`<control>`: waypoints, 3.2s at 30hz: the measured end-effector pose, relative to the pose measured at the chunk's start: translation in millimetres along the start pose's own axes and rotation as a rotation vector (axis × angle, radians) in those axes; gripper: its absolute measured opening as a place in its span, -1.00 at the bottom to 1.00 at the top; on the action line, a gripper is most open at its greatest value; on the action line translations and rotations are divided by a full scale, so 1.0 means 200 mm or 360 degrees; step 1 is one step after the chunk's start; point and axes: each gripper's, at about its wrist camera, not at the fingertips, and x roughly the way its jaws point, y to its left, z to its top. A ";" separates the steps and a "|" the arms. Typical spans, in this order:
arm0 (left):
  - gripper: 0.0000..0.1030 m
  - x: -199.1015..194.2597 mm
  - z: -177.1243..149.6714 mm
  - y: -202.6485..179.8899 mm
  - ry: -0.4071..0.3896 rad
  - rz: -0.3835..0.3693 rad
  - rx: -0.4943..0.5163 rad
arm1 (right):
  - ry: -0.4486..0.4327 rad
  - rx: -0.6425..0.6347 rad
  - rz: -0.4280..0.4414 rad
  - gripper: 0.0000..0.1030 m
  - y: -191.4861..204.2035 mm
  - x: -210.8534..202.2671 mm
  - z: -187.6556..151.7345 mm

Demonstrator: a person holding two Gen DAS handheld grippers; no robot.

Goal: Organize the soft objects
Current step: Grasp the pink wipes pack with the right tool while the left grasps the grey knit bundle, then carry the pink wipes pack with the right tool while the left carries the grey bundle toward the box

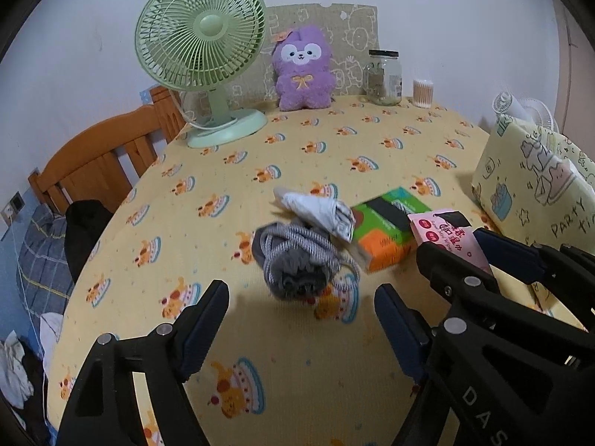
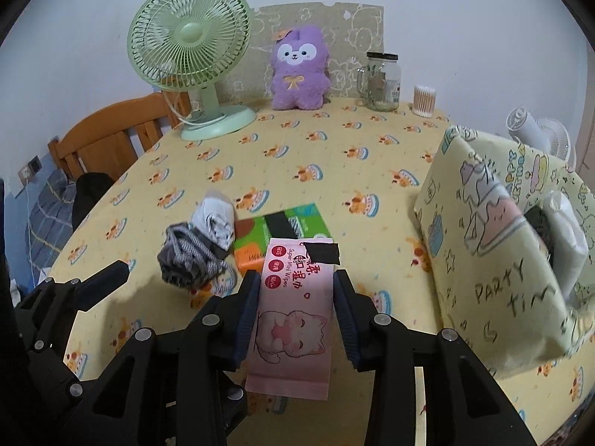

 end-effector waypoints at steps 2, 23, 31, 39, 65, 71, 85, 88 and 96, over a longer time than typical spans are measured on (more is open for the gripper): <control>0.59 0.01 0.02 0.00 -0.0005 0.0006 0.0017 | -0.0010 -0.0004 -0.0008 -0.17 0.00 0.01 0.02; -0.06 0.21 0.10 0.03 0.0180 -0.0063 -0.0032 | 0.0027 0.0009 -0.0002 -0.17 -0.02 0.17 0.13; -0.19 0.20 0.08 0.04 0.0156 -0.0052 -0.0044 | 0.0031 -0.0009 0.0014 -0.17 0.00 0.17 0.12; -0.21 0.15 0.03 0.03 0.0123 -0.0083 -0.0045 | 0.0050 -0.0009 0.0025 -0.17 -0.01 0.15 0.08; -0.22 -0.19 -0.02 0.01 -0.0035 -0.0097 -0.0111 | -0.0060 -0.0053 0.0099 -0.17 0.02 -0.16 0.03; -0.22 -0.30 0.00 0.01 -0.0070 -0.0085 -0.0128 | -0.0098 -0.0068 0.0132 -0.17 0.03 -0.26 0.06; -0.22 -0.52 0.09 -0.03 -0.0206 -0.0060 -0.0147 | -0.0215 -0.0096 0.0160 -0.17 0.00 -0.48 0.15; -0.22 -0.55 0.11 -0.04 -0.0231 -0.0066 -0.0147 | -0.0237 -0.0106 0.0149 -0.17 -0.02 -0.51 0.17; -0.22 -0.60 0.18 -0.10 -0.0297 -0.0086 -0.0131 | -0.0302 -0.0106 0.0130 -0.17 -0.07 -0.59 0.22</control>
